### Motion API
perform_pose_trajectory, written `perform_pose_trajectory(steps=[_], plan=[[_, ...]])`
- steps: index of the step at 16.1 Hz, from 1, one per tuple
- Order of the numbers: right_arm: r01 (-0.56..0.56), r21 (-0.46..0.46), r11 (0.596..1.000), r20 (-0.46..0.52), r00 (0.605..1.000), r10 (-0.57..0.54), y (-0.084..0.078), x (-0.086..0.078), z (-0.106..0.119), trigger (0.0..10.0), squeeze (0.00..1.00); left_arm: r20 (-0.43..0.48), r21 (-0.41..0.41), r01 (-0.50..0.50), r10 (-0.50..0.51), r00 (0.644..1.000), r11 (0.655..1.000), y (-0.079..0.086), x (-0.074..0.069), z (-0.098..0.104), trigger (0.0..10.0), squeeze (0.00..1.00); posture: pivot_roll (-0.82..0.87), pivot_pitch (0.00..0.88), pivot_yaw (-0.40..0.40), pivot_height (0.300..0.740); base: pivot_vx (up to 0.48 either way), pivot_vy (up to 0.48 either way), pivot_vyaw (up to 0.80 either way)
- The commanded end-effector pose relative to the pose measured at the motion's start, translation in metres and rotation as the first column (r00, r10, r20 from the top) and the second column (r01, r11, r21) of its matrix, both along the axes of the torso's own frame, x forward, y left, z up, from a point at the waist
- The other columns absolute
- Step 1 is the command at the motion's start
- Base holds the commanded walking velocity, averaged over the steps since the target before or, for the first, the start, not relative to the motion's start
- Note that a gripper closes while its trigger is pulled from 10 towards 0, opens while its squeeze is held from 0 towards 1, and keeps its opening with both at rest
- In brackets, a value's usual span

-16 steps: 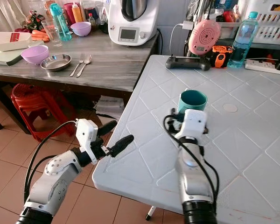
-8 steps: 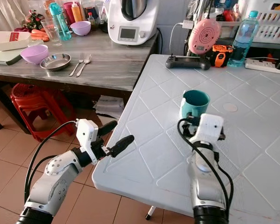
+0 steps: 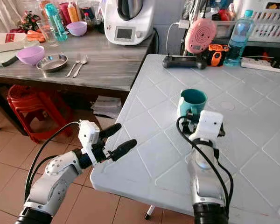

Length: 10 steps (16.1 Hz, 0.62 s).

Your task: Setting the table

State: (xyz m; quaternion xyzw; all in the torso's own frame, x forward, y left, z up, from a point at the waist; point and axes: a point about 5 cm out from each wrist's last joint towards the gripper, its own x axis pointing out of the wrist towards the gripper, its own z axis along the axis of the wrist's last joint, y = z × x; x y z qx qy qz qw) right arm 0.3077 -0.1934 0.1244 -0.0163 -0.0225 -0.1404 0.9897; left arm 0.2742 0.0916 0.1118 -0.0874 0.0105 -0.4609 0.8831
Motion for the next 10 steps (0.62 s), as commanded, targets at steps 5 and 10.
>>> perform_pose_trajectory(steps=[5, 10], plan=[[-0.006, -0.014, 1.0, 0.009, 1.0, 0.006, 0.0015, 0.0027, 0.0019, 0.0, 0.0, -0.001, 0.01, -0.004, 0.004, 1.0, 1.0, 0.0015, 0.0013, -0.0003, 10.0, 0.0, -0.05, 0.034, 0.07, 0.74, 0.0, 0.0, 0.0], [-0.027, 0.002, 1.0, 0.005, 1.0, 0.027, 0.0039, 0.0037, 0.0001, 0.0, 0.0, -0.003, 0.015, -0.007, 0.007, 1.0, 1.0, 0.001, 0.0011, -0.0013, 10.0, 0.0, -0.05, 0.035, 0.072, 0.74, 0.0, 0.0, 0.0]])
